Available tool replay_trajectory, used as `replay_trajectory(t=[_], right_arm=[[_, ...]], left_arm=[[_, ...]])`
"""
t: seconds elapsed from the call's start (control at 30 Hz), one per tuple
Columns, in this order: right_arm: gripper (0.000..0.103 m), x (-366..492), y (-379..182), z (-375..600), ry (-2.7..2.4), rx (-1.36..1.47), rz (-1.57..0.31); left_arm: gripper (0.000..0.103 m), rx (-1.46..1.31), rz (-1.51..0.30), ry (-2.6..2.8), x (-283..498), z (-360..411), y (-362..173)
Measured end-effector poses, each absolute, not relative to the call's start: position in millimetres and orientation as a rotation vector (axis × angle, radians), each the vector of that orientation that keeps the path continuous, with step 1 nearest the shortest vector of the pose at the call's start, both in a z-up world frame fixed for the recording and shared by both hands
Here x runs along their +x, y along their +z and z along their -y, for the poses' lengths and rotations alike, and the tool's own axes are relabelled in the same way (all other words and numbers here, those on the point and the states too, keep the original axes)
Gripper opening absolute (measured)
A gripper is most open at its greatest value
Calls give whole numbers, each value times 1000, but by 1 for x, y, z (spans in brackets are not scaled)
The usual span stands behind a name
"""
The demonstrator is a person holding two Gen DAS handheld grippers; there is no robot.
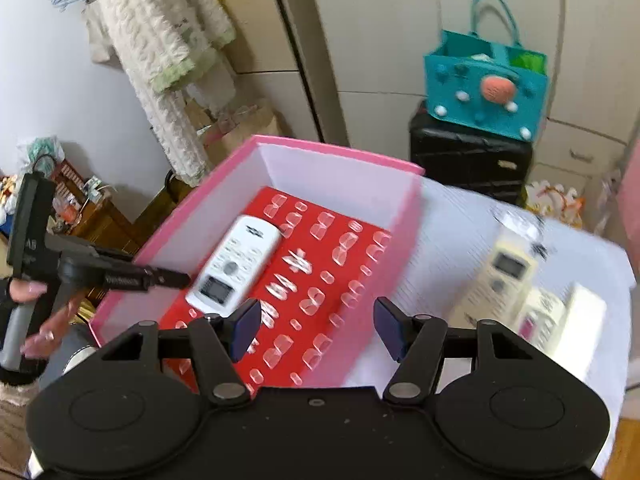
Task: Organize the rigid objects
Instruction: 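Open the right gripper to release the remote onto the red cloth, then grasp the white cube charger with the right gripper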
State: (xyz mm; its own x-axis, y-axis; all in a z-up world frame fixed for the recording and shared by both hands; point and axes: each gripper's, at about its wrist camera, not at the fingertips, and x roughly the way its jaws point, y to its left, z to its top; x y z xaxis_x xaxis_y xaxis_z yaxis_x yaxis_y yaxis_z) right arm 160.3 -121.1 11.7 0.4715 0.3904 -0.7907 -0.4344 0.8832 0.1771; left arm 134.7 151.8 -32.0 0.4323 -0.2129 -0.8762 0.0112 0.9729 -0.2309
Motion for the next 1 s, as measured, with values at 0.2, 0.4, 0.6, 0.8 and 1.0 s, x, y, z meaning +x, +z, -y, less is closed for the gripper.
replay_trajectory(t=[0.2,0.4,0.6,0.8,1.0], right_arm=[[67,147,-20,169,445,-31,-999],[67,135,-52,184,453,-54,-950],[73,137,-73,166,437,-163,-899],[76,149,-88,146,346,-267,-890],[77,160,-98,137,298,-365,-856]], left_arm=[[12,-223,-1121,-122,136,-154,-30],[12,-270,-1119,-99,135,-158,-31],[12,-307,-1118,-74,135,-159,-33],[12,-314,-1116,-65,134,-159,-33],[12,-313,-1117,-62,134,-160,-32]])
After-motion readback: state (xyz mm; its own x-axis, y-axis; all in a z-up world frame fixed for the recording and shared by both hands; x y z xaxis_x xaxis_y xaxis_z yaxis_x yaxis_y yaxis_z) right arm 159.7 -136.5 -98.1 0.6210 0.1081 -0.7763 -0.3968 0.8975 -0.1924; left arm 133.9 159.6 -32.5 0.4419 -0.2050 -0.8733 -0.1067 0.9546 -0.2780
